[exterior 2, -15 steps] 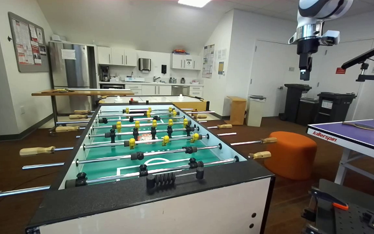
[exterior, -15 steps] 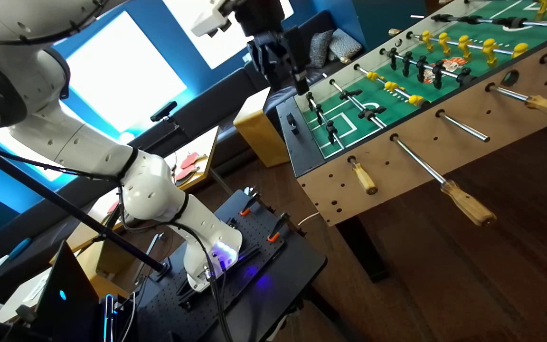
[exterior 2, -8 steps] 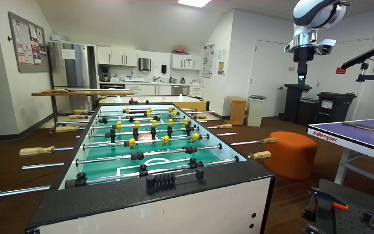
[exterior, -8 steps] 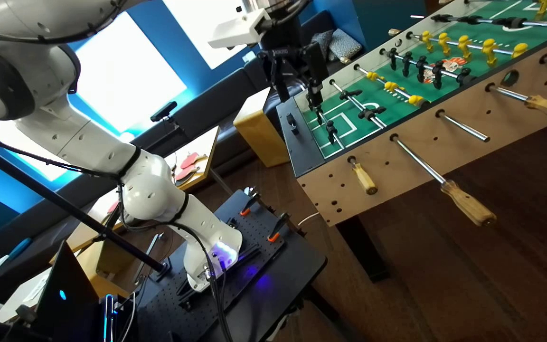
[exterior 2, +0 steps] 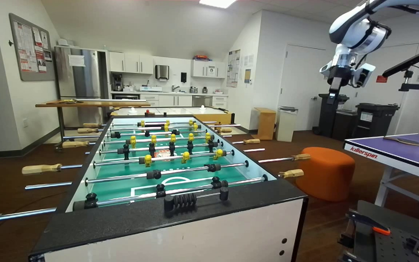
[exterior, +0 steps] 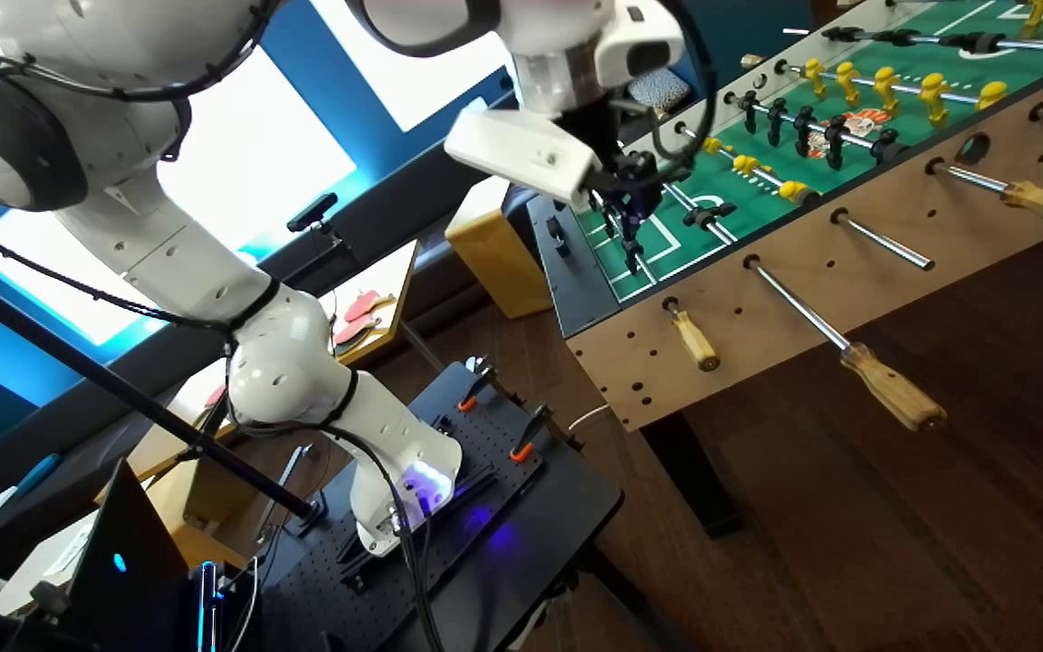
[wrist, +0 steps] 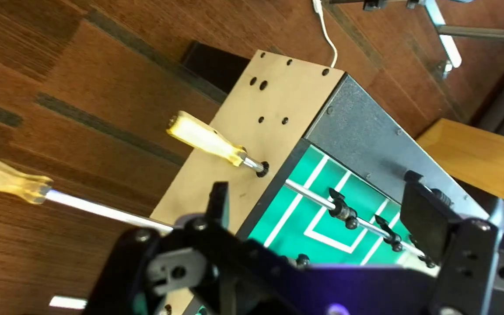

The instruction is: Rotate the first rod forwards

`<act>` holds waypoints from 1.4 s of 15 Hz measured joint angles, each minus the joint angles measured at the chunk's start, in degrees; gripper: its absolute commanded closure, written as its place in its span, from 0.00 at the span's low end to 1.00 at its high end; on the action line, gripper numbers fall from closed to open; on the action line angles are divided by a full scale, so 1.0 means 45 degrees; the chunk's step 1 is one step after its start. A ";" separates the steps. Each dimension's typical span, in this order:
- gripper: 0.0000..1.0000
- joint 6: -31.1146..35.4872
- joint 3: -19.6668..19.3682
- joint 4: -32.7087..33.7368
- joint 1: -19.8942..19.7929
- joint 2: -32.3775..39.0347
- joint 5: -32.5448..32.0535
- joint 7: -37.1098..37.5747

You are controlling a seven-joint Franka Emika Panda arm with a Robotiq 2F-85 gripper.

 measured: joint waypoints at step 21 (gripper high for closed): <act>0.00 -0.2267 0.2714 0.2217 -0.4503 0.7681 0.4726 -0.4317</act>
